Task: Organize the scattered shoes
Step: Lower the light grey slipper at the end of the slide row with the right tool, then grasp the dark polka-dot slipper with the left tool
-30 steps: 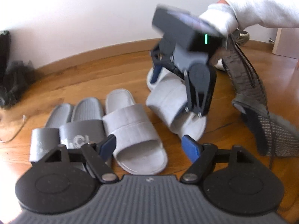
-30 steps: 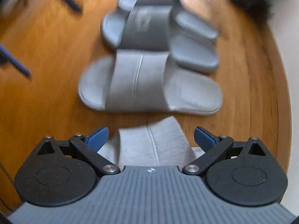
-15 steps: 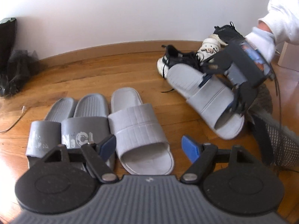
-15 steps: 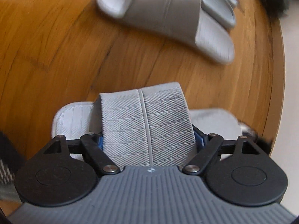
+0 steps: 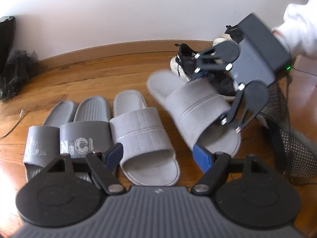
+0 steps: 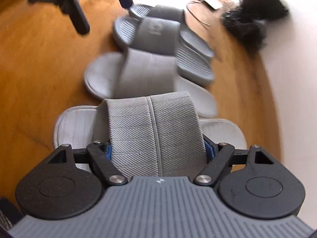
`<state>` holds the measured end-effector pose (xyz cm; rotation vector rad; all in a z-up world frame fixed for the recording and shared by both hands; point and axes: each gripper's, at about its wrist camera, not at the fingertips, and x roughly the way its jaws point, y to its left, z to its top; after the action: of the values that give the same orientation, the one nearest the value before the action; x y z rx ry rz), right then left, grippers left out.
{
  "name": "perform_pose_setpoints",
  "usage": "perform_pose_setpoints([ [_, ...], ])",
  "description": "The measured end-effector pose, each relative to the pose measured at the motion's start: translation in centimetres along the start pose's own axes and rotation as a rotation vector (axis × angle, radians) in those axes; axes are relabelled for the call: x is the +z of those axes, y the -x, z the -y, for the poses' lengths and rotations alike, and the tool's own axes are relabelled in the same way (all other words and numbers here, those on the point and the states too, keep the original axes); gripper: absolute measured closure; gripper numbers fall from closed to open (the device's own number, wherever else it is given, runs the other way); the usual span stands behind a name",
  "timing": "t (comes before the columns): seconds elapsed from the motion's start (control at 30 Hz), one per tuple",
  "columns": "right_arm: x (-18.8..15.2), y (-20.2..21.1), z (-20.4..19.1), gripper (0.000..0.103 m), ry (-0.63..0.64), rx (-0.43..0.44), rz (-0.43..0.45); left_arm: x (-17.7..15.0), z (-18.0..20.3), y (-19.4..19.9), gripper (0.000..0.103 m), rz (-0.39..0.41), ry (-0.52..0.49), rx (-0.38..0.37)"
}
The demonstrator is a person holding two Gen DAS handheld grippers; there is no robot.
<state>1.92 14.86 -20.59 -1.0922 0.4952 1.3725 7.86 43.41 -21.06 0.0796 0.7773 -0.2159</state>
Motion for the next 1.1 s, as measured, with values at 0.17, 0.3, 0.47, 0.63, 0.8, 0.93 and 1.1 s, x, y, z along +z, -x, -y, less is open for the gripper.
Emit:
perform_pose_setpoints([
  [0.17, -0.2, -3.1, 0.0, 0.023, -0.107, 0.026, 0.001, -0.4, 0.3, 0.2, 0.027, -0.013, -0.012, -0.007],
  [0.3, -0.3, -3.7, 0.5, 0.023, -0.143, 0.038, -0.003, -0.4, 0.1, 0.4, 0.027, -0.026, 0.008, -0.028],
  [0.47, -3.1, -2.6, 0.6, 0.023, -0.153, 0.024, -0.02, -0.4, 0.2, 0.6, 0.025, -0.022, 0.005, -0.048],
  [0.63, -3.2, -4.4, 0.9, 0.022, -0.175, 0.014, -0.025, -0.8, 0.0, 0.4, 0.025, -0.04, 0.001, -0.057],
  [0.8, -2.4, -5.7, 0.9, 0.02, -0.186, -0.004, -0.007, -0.9, 0.3, 0.3, 0.025, -0.055, 0.001, -0.056],
  [0.93, -2.6, -5.2, 0.5, 0.014, -0.192, -0.031, -0.023, -0.9, 0.7, 0.0, 0.025, -0.066, -0.008, -0.055],
  [1.1, -3.4, -1.7, 0.2, 0.004, -0.231, -0.002, 0.039, -0.5, 1.7, -0.2, 0.025, -0.07, -0.027, -0.071],
])
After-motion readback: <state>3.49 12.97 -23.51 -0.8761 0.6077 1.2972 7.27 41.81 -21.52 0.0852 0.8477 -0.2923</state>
